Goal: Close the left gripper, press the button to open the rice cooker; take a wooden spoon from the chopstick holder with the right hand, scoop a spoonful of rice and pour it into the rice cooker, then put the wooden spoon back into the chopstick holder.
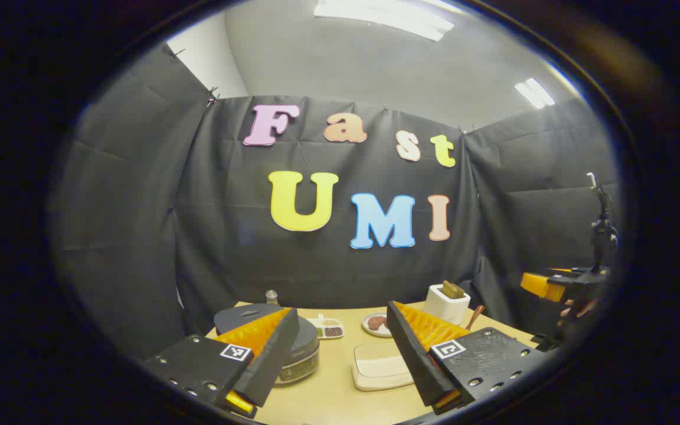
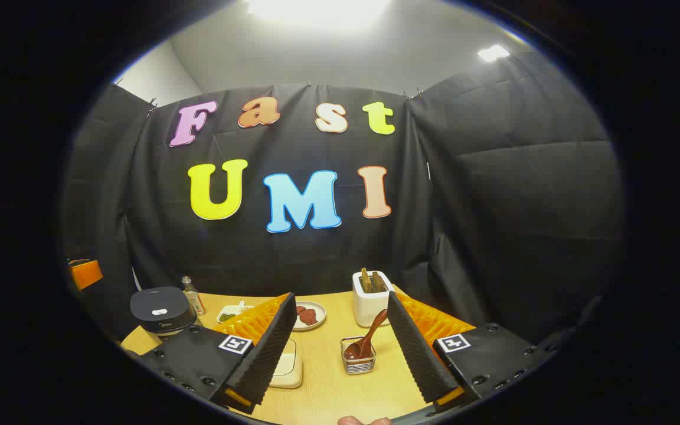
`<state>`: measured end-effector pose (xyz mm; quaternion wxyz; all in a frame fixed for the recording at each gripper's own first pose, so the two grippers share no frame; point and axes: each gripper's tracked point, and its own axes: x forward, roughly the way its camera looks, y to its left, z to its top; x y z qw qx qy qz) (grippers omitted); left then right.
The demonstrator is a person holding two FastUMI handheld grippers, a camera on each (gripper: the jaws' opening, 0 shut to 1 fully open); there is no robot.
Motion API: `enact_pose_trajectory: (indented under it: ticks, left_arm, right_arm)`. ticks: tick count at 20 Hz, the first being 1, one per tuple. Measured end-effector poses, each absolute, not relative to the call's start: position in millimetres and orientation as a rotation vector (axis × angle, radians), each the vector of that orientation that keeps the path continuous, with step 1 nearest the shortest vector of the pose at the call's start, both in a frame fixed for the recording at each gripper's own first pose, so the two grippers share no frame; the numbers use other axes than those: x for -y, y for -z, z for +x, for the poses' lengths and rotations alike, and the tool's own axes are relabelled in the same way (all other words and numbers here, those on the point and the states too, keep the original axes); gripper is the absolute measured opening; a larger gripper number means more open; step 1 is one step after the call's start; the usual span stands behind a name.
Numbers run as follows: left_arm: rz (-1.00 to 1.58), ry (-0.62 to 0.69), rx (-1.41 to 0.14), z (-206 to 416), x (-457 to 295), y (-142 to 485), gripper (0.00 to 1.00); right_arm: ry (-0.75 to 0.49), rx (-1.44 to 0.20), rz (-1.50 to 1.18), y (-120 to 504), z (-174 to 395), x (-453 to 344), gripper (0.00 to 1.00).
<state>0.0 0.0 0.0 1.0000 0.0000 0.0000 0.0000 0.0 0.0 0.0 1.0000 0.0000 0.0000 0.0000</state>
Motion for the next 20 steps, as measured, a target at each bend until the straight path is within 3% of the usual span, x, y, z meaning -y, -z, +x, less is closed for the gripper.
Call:
enact_pose_trajectory:
  ticks: [20]
  left_arm:
    - [-0.022,-0.074,-0.028,-17,-38,14,0.95]
  right_arm:
    - [-0.039,-0.007,-0.017,1,-7,-23,0.98]
